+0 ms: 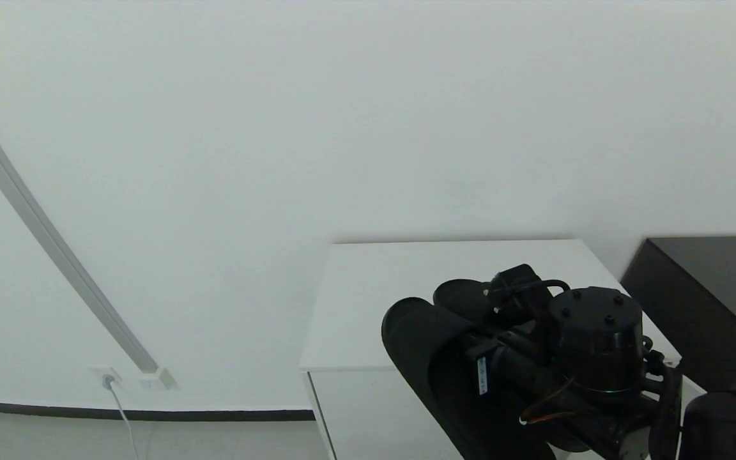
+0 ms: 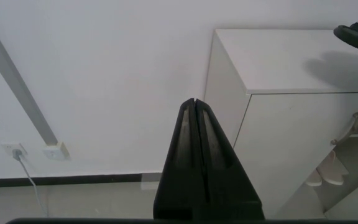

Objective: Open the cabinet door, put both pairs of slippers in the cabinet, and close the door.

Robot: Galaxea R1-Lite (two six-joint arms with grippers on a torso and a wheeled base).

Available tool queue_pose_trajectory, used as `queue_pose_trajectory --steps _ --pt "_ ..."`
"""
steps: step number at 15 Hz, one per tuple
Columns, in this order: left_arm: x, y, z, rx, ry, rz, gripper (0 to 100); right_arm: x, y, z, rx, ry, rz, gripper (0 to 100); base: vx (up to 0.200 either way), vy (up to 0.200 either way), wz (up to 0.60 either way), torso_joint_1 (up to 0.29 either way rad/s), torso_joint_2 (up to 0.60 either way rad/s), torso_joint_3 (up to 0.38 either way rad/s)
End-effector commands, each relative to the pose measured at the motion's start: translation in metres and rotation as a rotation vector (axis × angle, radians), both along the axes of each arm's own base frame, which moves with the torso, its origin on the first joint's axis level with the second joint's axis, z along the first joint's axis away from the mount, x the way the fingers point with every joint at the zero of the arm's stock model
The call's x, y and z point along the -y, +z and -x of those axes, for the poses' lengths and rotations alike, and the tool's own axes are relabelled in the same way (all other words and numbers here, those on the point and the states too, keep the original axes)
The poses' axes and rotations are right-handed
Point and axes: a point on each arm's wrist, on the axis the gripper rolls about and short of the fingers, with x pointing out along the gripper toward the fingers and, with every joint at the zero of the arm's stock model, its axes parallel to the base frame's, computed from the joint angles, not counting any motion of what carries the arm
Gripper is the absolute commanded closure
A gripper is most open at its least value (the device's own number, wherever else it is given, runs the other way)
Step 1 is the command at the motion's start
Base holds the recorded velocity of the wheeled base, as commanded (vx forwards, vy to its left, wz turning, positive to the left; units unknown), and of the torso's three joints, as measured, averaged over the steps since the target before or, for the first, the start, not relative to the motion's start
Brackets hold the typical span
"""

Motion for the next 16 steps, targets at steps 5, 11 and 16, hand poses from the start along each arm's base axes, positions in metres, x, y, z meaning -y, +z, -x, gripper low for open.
queue_pose_trajectory --steps 5,11,16 --pt "0.0 0.0006 0.0 0.002 0.0 0.0 100 -0.0013 -0.0025 0.0013 -0.005 0.006 0.006 100 -0.2 0.0 0.0 -0.002 0.0 0.003" --pt "0.0 0.0 -0.0001 -0.001 0.0 0.0 100 -0.0005 -0.0035 0.0033 -0.005 0.01 0.008 100 -0.1 0.0 0.0 0.001 0.0 0.002" --pt "0.0 0.0 -0.0001 -0.001 0.0 0.0 100 0.0 -0.005 0.0036 -0.008 0.009 0.014 100 0.0 0.0 0.0 0.0 0.0 0.0"
